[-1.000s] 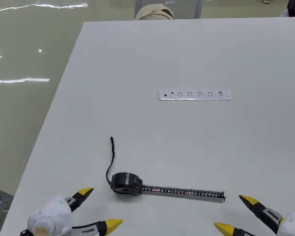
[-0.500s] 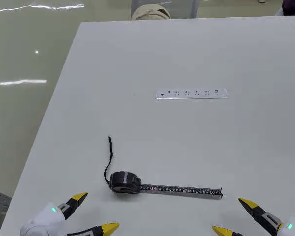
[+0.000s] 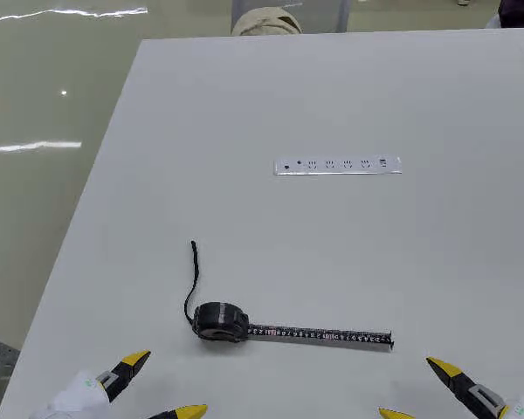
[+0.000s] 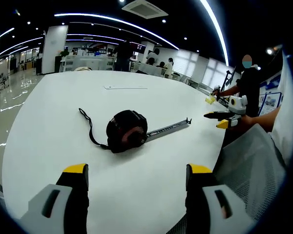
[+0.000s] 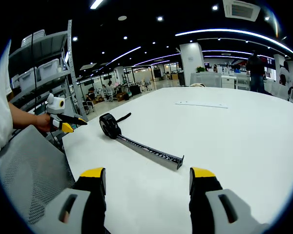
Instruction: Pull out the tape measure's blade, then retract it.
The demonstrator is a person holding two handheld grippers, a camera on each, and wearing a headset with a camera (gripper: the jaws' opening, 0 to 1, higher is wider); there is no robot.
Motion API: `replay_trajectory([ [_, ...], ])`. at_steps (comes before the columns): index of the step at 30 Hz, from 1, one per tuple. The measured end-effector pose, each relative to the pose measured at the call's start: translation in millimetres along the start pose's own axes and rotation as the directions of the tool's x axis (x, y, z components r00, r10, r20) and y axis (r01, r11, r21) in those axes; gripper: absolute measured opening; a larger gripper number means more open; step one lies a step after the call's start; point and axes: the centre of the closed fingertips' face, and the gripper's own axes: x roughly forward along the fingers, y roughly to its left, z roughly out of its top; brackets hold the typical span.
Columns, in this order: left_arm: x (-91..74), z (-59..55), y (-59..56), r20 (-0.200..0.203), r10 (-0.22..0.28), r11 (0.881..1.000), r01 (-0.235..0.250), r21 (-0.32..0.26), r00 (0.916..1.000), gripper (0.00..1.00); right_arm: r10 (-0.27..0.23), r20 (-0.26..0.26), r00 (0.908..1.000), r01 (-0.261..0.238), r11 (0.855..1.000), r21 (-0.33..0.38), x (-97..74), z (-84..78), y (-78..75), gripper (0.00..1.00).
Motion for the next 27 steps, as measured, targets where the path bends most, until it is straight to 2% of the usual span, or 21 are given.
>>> replay_trajectory([
  [11, -5.8, -2.0, -3.4, 0.022, -0.001, 1.000, 0.002, -0.030, 0.9998, 0.81, -0.005, 0.013, 0.9999, 0.005, 1.000, 0.002, -4.8, 1.8, 3.7, 0.70],
  [27, -14.8, -10.7, -8.9, 0.013, 0.010, 0.999, -0.009, -0.041, 0.9999, 0.80, -0.012, 0.010, 0.9999, 0.012, 1.000, 0.013, -16.8, -5.4, 10.4, 0.70],
])
